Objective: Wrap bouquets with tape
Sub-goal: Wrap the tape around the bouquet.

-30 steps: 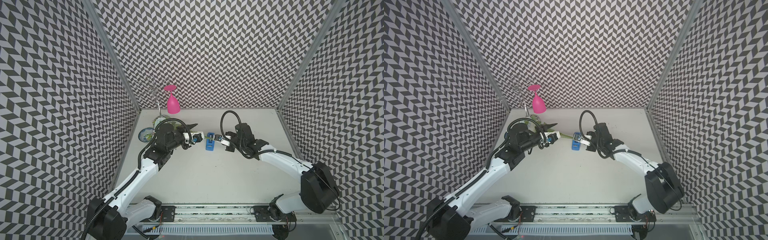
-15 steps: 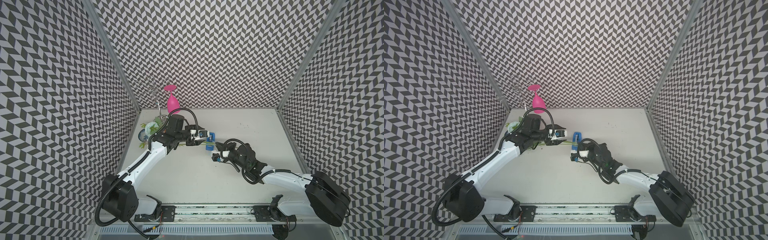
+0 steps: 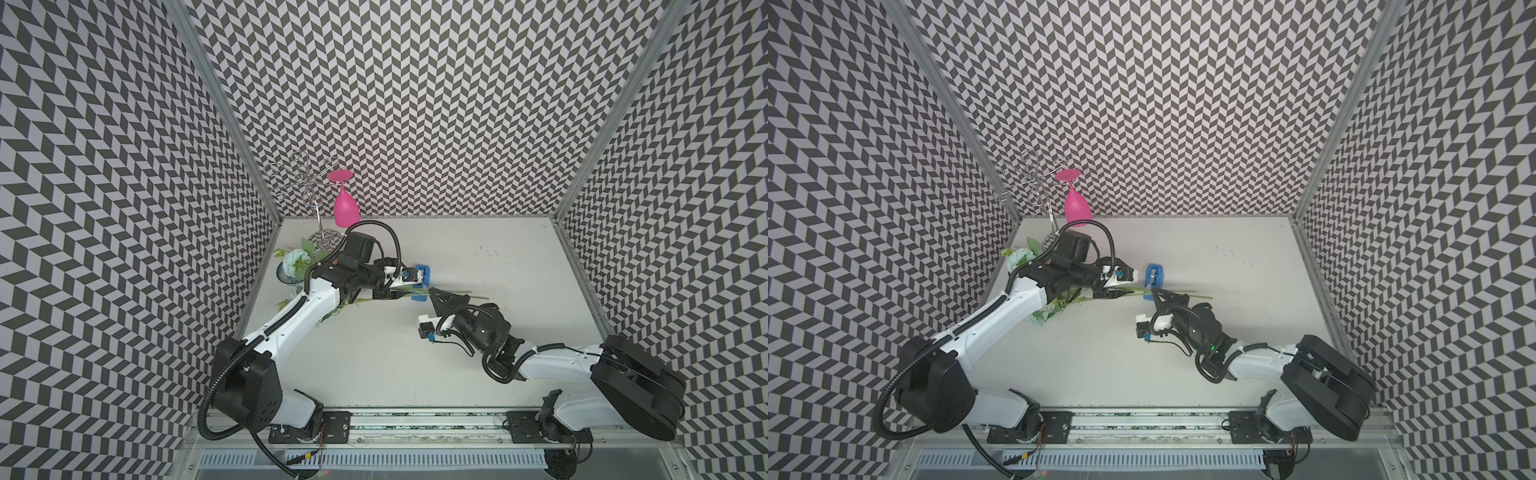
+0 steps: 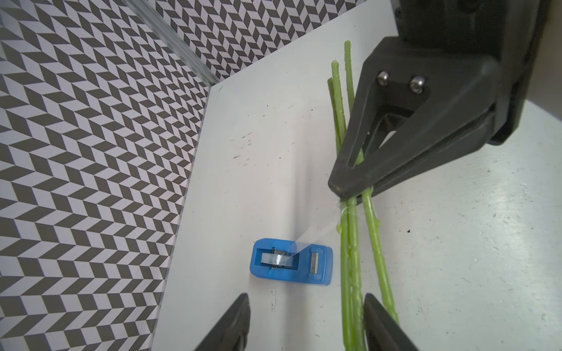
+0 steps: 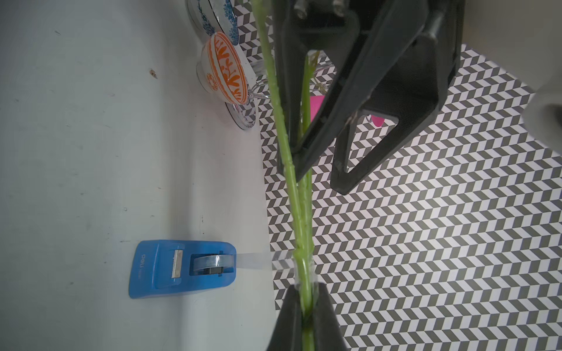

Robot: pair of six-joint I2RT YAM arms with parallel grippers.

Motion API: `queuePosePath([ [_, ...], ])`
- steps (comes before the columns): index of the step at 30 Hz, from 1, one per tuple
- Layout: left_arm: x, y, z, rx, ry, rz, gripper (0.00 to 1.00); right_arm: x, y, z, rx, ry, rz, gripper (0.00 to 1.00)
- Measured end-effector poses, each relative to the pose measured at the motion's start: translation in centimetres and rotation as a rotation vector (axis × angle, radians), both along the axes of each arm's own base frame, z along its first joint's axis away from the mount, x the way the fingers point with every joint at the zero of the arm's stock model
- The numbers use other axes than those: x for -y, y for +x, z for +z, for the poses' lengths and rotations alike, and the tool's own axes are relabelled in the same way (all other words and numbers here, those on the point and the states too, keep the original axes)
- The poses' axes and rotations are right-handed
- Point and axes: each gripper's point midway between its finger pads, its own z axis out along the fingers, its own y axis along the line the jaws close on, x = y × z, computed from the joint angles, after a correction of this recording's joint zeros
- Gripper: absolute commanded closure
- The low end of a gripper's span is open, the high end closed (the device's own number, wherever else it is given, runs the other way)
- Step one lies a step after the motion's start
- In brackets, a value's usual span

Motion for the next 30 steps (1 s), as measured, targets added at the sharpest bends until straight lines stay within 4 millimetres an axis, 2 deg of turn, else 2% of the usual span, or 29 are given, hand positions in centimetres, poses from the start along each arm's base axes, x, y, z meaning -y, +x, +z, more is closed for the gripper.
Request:
queuePosePath([
  [4,-0.4,0.4,1.3,0.025,0.018,0.03,0.4,0.1,0.3,0.4,0.023,0.01,-0.02,1.0],
  [6,-0.8,0.5,2.5,0.056,0.021,0.047,0.4,0.2,0.4,0.6,0.03,0.018,-0.032,1.0],
  [9,-1.1,0.0,4.4,0.108,0.014,0.059,0.4,0.3,0.5,0.5,0.031,0.018,-0.038,1.0],
  [12,-0.7,-0.9,4.9,0.126,0.008,0.043,0.39,0.2,0.5,0.6,0.035,0.018,-0.038,1.0],
  [15,-0.7,-1.3,2.7,0.09,0.042,0.039,0.39,0.1,0.4,0.6,0.039,0.014,-0.035,1.0],
  [21,-0.3,-0.2,-2.5,-0.016,0.134,0.046,0.43,-0.3,0.1,0.2,0.044,-0.007,-0.022,1.0],
  [22,-0.3,-0.1,-2.9,-0.025,0.141,0.047,0.46,-0.3,0.1,0.2,0.046,-0.013,-0.023,1.0],
  [23,-0.3,0.0,-3.4,-0.034,0.15,0.047,0.54,-0.3,0.1,0.1,0.047,-0.019,-0.026,1.0],
  [26,-0.4,0.2,-4.4,-0.051,0.172,0.051,0.86,-0.2,0.2,0.0,0.053,-0.033,-0.034,1.0],
  [28,-0.4,0.4,-4.8,-0.053,0.183,0.054,0.97,-0.2,0.3,-0.3,0.049,-0.045,-0.04,0.93],
  [30,-0.5,0.7,-4.8,-0.04,0.19,0.062,1.0,-0.2,0.2,-0.5,0.035,-0.049,-0.041,0.79],
])
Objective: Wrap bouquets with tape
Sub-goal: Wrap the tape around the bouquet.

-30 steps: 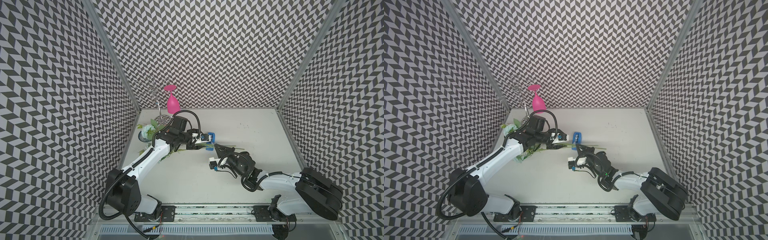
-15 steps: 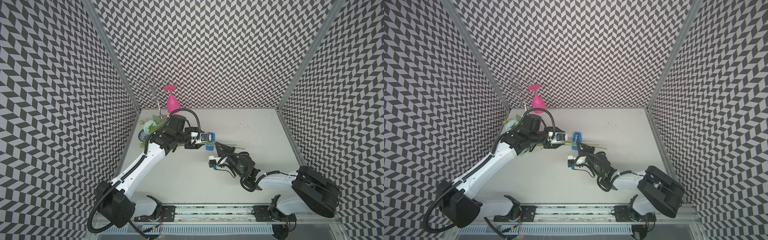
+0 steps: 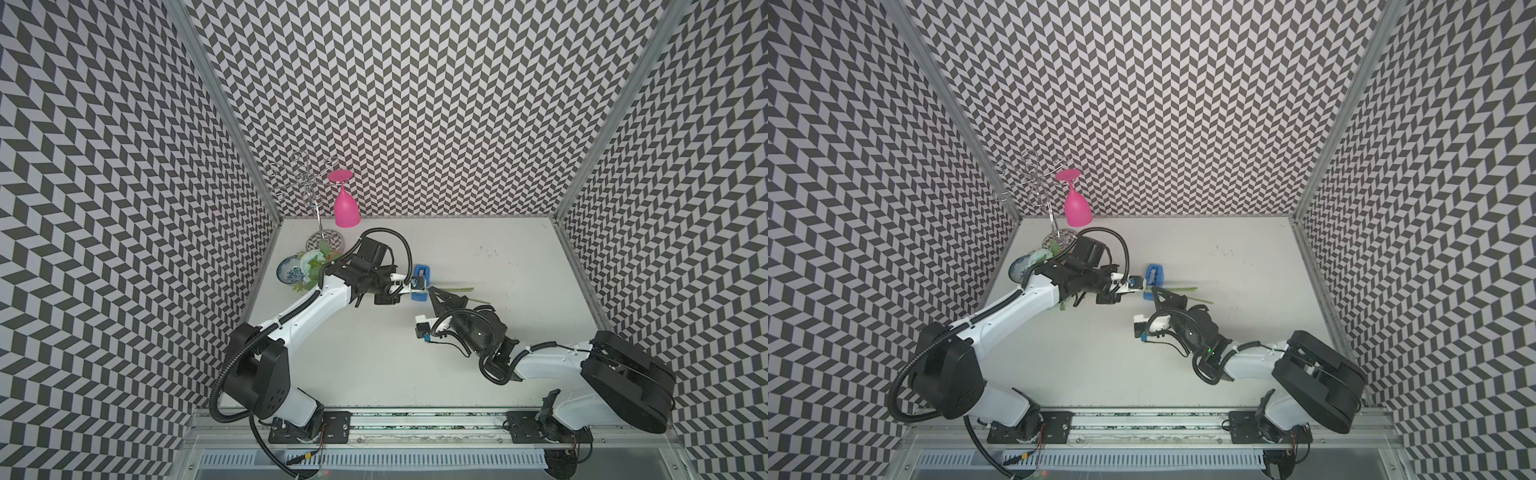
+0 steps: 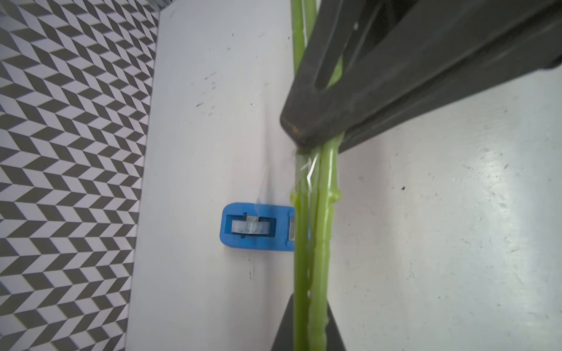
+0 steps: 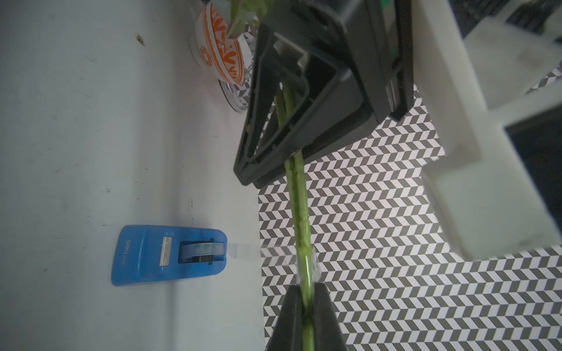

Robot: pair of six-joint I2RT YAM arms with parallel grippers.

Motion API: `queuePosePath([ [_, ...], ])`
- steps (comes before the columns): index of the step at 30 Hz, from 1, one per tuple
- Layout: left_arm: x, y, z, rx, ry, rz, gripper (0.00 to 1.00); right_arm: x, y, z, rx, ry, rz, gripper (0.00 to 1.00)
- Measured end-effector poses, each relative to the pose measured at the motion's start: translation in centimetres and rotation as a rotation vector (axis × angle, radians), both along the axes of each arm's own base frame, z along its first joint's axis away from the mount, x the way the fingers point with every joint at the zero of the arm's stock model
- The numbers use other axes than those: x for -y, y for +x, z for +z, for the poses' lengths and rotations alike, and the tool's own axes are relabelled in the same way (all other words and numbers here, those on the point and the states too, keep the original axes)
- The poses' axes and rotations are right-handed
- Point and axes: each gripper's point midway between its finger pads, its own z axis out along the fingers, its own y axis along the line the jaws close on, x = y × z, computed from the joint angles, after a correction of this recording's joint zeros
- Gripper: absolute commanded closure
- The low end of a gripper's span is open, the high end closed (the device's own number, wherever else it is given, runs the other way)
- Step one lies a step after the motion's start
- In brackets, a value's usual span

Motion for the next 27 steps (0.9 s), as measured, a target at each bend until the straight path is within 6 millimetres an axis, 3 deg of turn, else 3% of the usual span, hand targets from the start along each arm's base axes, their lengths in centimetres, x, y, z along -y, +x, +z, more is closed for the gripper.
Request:
queuePosePath([
  [4,-0.3,0.9,-0.4,0.039,-0.002,0.043,1.0,-1.1,-0.9,1.6,-0.114,0.068,0.036,0.46],
  [8,-1.0,2.0,-0.7,0.112,0.001,0.092,1.0,-1.4,-3.4,5.9,-0.302,0.243,0.135,0.34],
  [12,-1.8,2.4,0.0,0.235,-0.02,0.133,1.0,0.7,-5.1,10.6,-0.54,0.476,0.213,0.24],
  [17,-2.3,2.0,1.9,0.461,-0.056,0.151,1.0,6.0,-0.7,17.6,-0.756,0.781,0.103,0.21],
  [20,-2.2,1.8,2.5,0.613,-0.06,0.149,1.0,5.7,1.9,20.3,-0.885,0.813,0.063,0.21],
  [22,-2.1,1.6,2.6,0.7,-0.051,0.143,1.0,4.1,3.1,19.8,-0.991,0.751,0.05,0.21],
  [24,-2.2,1.6,2.8,0.781,-0.036,0.143,1.0,2.5,4.0,16.8,-1.129,0.648,0.015,0.22],
  [27,-2.3,1.8,3.8,0.897,-0.014,0.146,1.0,1.0,4.5,10.9,-1.335,0.482,-0.048,0.23],
])
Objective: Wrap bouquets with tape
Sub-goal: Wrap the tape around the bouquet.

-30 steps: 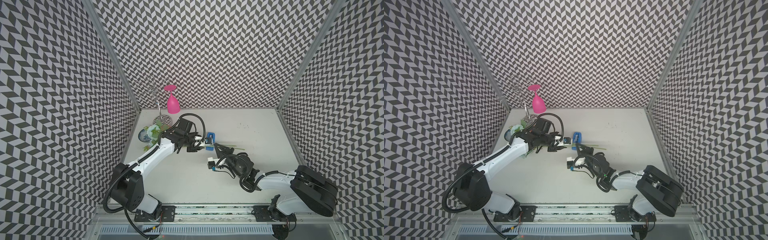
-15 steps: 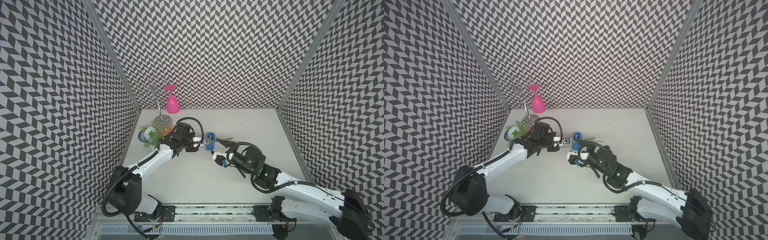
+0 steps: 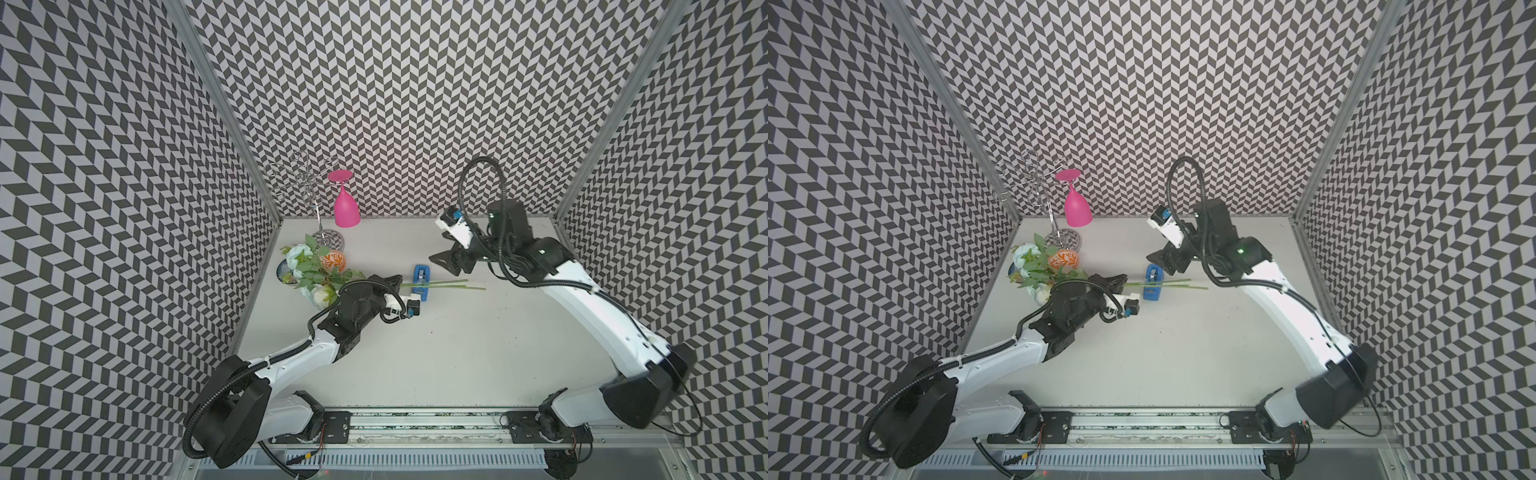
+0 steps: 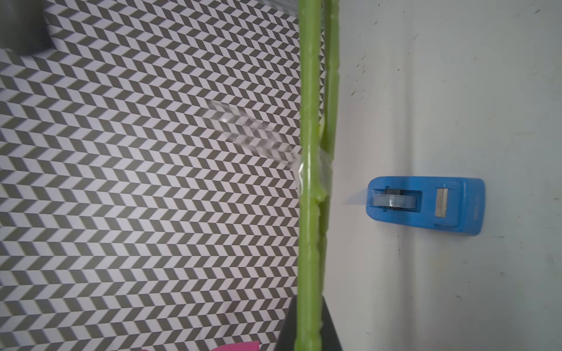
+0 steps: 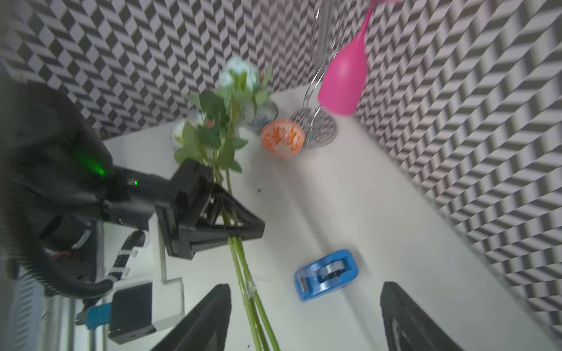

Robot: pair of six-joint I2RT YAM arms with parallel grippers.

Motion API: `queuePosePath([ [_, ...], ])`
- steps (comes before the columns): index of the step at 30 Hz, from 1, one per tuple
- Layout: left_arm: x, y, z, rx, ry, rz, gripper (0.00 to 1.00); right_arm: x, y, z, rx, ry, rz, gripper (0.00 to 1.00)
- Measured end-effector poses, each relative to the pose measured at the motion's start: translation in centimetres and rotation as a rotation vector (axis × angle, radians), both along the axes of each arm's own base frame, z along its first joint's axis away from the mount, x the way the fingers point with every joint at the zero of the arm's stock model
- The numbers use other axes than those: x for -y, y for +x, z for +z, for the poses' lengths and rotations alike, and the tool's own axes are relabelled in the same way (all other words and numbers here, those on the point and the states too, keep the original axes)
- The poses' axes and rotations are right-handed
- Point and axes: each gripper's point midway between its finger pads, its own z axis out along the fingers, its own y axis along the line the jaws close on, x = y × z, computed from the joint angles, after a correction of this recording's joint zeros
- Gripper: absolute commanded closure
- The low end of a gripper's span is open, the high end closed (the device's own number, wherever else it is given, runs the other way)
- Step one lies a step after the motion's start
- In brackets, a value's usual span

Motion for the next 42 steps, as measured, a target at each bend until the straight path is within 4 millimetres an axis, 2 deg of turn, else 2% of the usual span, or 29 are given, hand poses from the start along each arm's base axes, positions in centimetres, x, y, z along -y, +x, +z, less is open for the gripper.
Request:
queuePosePath([
  [2,-0.1,0.2,1.1,0.073,0.008,0.01,1.0,-0.4,-0.5,-3.9,-0.118,-0.077,0.057,0.23],
  [5,-0.4,0.4,2.1,0.149,0.033,0.03,1.0,-0.2,-1.6,-7.4,-0.223,-0.15,0.114,0.24],
  [9,-0.4,0.3,2.2,0.187,0.061,0.035,1.0,-0.2,-2.2,-8.5,-0.257,-0.191,0.17,0.27],
  [12,-0.2,0.1,2.3,0.197,0.071,0.026,1.0,-0.3,-1.9,-8.8,-0.247,-0.208,0.195,0.36],
  [15,0.1,-0.1,2.2,0.2,0.078,0.016,1.0,-0.5,-1.3,-9.7,-0.239,-0.228,0.209,0.54],
  [16,0.2,-0.2,2.2,0.199,0.079,0.012,1.0,-0.5,-1.1,-10.1,-0.235,-0.238,0.211,0.69],
  [17,0.3,-0.2,2.2,0.197,0.079,0.011,0.97,-0.5,-1.0,-10.4,-0.231,-0.244,0.213,0.78],
  [19,0.1,-0.1,1.9,0.179,0.081,0.016,0.87,-0.5,-1.0,-10.7,-0.228,-0.245,0.219,0.9],
  [21,-0.1,-0.1,1.4,0.143,0.075,0.02,0.71,-0.8,-1.7,-11.0,-0.209,-0.246,0.248,1.0],
  [23,0.3,-1.1,1.5,0.09,0.034,-0.024,0.53,-0.8,-1.0,-11.3,-0.154,-0.25,0.225,1.0],
  [24,0.6,-1.7,2.1,0.062,-0.001,-0.058,0.48,-0.6,-0.5,-11.4,-0.122,-0.252,0.208,1.0],
  [26,1.0,-2.6,4.6,0.022,-0.085,-0.115,0.46,0.1,0.4,-11.8,-0.063,-0.254,0.175,1.0],
  [27,1.1,-3.0,6.5,0.008,-0.14,-0.149,0.46,0.4,0.7,-11.9,-0.022,-0.252,0.163,1.0],
  [30,0.2,-3.5,11.7,-0.008,-0.282,-0.21,0.43,1.2,0.8,-12.0,0.122,-0.23,0.155,1.0],
  [31,-0.2,-3.7,12.9,-0.018,-0.322,-0.23,0.43,1.4,0.3,-11.9,0.186,-0.213,0.16,1.0],
  [33,-0.8,-3.6,14.1,-0.058,-0.374,-0.253,0.42,1.7,-0.5,-11.3,0.334,-0.175,0.162,1.0],
  [36,-0.5,-3.4,13.9,-0.168,-0.4,-0.294,0.42,1.9,-1.8,-10.3,0.549,-0.136,0.164,1.0],
  [42,1.9,-2.6,11.2,-0.44,-0.363,-0.367,0.41,1.0,-1.8,-9.0,0.915,-0.227,0.117,1.0],
])
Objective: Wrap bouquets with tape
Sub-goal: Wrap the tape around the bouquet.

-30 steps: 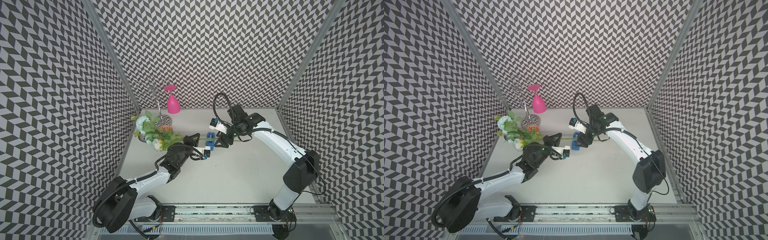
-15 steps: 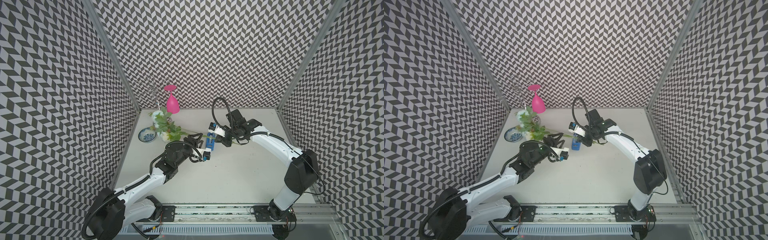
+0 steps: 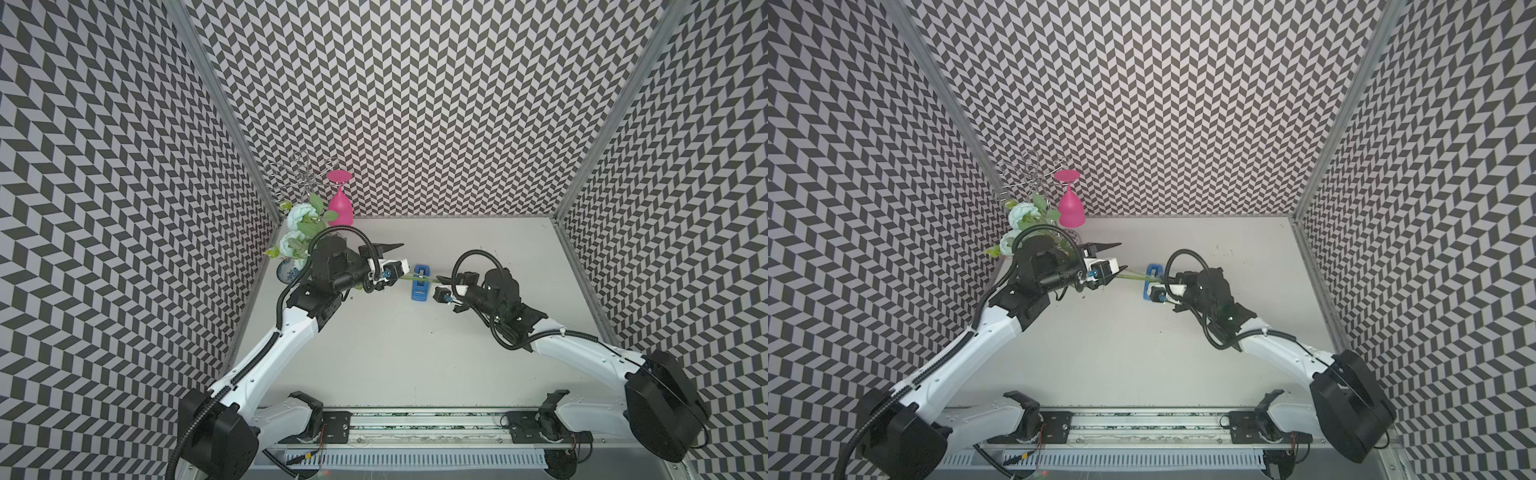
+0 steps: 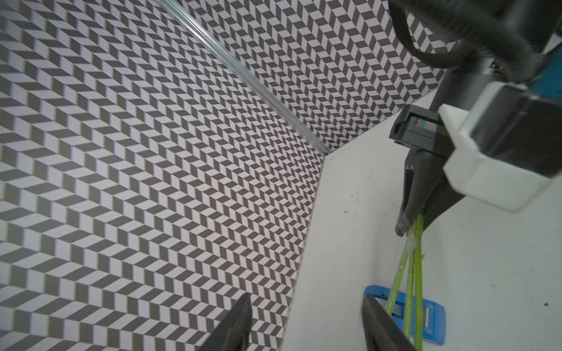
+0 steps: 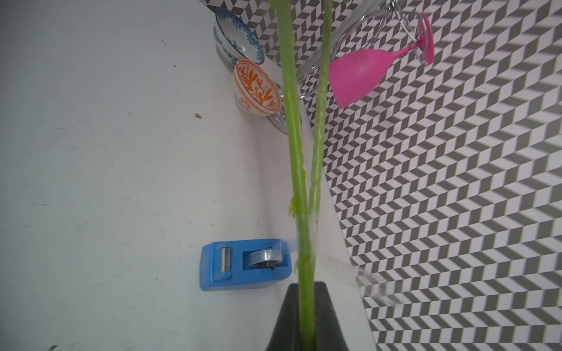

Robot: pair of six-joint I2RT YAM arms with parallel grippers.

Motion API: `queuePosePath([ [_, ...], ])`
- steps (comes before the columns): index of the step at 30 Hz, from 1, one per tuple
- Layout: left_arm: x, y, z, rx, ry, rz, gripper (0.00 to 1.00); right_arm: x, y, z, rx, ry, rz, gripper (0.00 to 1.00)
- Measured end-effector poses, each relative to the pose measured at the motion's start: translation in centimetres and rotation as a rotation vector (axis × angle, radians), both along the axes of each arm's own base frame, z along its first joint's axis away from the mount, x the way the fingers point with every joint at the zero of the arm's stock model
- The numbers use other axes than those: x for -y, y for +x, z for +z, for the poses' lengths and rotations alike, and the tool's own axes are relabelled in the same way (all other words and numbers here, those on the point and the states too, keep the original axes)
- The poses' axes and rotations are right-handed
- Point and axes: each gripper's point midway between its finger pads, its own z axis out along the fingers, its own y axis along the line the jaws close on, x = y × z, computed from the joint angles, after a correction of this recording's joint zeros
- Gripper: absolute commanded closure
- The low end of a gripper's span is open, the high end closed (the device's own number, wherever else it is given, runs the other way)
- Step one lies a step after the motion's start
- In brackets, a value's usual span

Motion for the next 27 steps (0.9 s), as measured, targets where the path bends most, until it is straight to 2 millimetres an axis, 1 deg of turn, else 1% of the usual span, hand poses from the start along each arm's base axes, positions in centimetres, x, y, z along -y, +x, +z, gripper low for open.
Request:
queuePosePath([
  [1,0.3,0.1,-0.5,-0.032,0.013,-0.018,0.39,-0.1,0.0,0.0,0.054,-0.019,-0.018,1.0],
  [3,0.7,0.0,-1.6,-0.091,0.034,-0.045,0.38,0.0,-0.1,0.2,0.14,-0.045,-0.055,1.0],
  [5,1.0,-0.2,-3.1,-0.154,0.059,-0.069,0.36,0.2,-0.2,0.3,0.227,-0.072,-0.089,1.0],
  [10,1.6,-0.9,-7.5,-0.308,0.137,-0.106,0.34,0.7,-1.2,0.5,0.402,-0.125,-0.139,1.0],
  [13,2.0,-1.3,-9.0,-0.362,0.172,-0.122,0.33,0.6,-1.6,0.6,0.476,-0.157,-0.154,1.0],
  [16,2.3,-1.4,-10.1,-0.383,0.211,-0.115,0.37,0.1,-2.0,0.5,0.537,-0.19,-0.158,1.0],
  [17,2.4,-1.4,-10.4,-0.383,0.222,-0.11,0.42,-0.1,-2.1,0.5,0.553,-0.2,-0.161,1.0],
  [19,2.4,-1.2,-11.1,-0.39,0.247,-0.097,0.7,-0.3,-2.3,0.4,0.584,-0.222,-0.171,1.0],
  [20,2.4,-0.9,-11.3,-0.383,0.255,-0.08,0.82,-0.6,-2.5,0.4,0.595,-0.226,-0.159,1.0],
  [21,2.4,-0.7,-11.5,-0.378,0.261,-0.074,0.92,-0.9,-2.7,0.5,0.609,-0.223,-0.162,0.98],
  [22,2.2,-0.6,-11.6,-0.38,0.27,-0.068,0.98,-0.9,-2.9,0.6,0.615,-0.224,-0.168,0.93],
  [23,2.2,-0.7,-11.7,-0.374,0.278,-0.072,1.0,-0.8,-2.8,0.9,0.621,-0.219,-0.182,0.85],
  [25,2.4,-0.6,-11.8,-0.35,0.283,-0.073,1.0,-0.5,-2.8,1.1,0.604,-0.207,-0.198,0.69],
  [27,2.1,-0.2,-12.1,-0.348,0.28,-0.049,1.0,-1.1,-3.8,0.9,0.536,-0.196,-0.158,0.51],
])
